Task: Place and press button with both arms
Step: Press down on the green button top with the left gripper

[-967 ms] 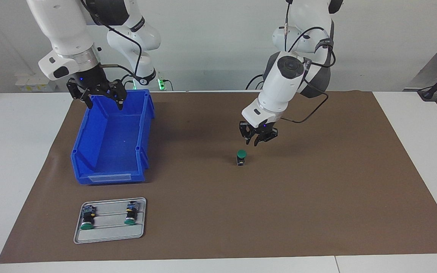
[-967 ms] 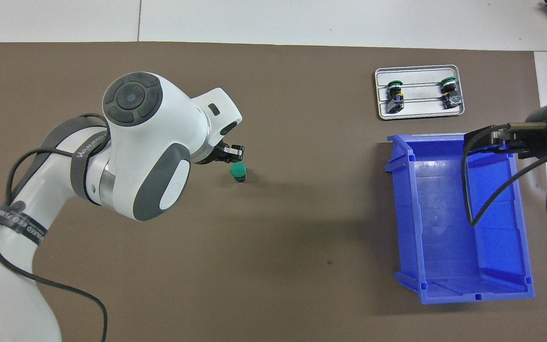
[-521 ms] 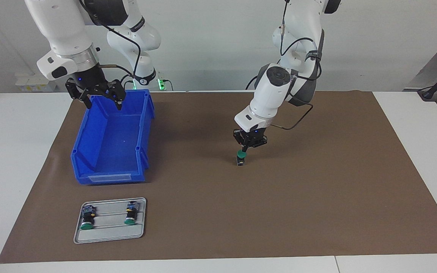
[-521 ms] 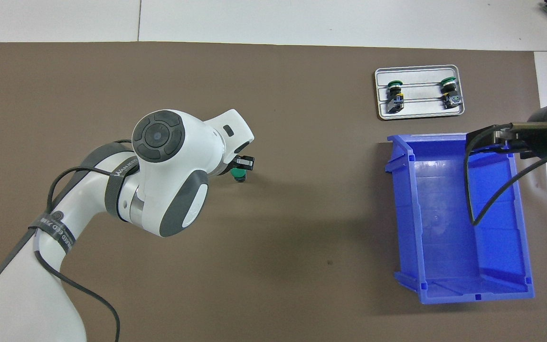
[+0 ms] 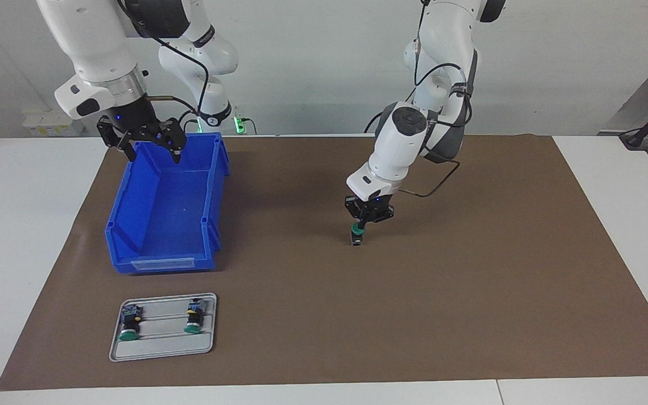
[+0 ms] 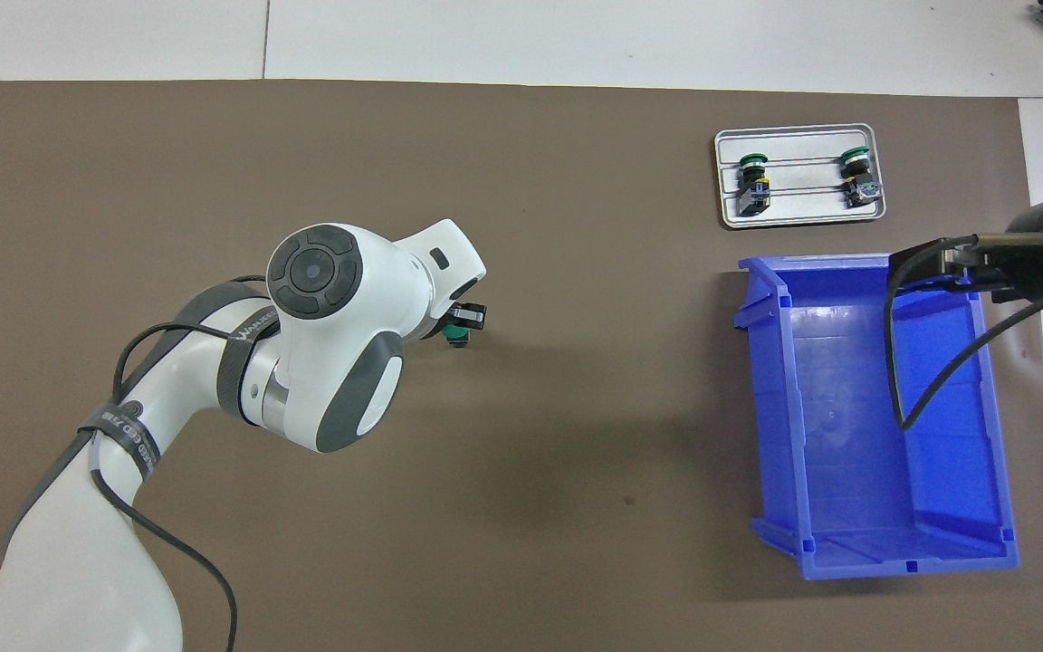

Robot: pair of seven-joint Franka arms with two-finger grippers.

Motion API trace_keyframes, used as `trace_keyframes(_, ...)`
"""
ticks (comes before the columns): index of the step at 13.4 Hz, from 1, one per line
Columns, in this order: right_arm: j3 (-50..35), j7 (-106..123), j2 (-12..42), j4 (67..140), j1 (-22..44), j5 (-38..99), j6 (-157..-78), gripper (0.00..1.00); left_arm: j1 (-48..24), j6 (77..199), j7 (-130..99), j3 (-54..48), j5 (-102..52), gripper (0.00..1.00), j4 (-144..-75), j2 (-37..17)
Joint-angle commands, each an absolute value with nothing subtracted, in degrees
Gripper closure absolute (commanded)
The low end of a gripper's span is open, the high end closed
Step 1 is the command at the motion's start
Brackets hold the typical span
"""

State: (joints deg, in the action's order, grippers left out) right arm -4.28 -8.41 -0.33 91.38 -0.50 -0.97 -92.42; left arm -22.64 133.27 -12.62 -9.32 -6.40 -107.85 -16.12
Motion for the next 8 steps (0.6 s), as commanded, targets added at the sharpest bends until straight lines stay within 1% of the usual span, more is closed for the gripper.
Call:
trace_keyframes(1, -4.7, -7.6, -1.1, 92.3, -1.6, 0.3, -93.0, 0.00, -23.9, 138.4, -13.5, -8.6, -5.3, 1.00, -110.0, -17.7)
trace_keyframes(4, -4.7, -7.5, -1.1, 92.2, -1.6, 0.3, -93.1, 0.00, -23.8, 142.6, -12.8, -8.6, -4.9, 1.00, -113.8, -17.9)
trace_keyframes(6, -4.7, -7.6, -1.1, 92.2, -1.6, 0.3, -93.2, 0.00, -23.5, 141.4, -12.7, -8.6, -3.3, 1.00, -113.1, -17.8)
trace_keyframes(8, -4.7, -7.6, -1.1, 92.2, -1.4, 0.3, -93.1, 0.00, -23.4, 137.9, -12.7, -8.5, -3.0, 1.00, -110.7, -17.8)
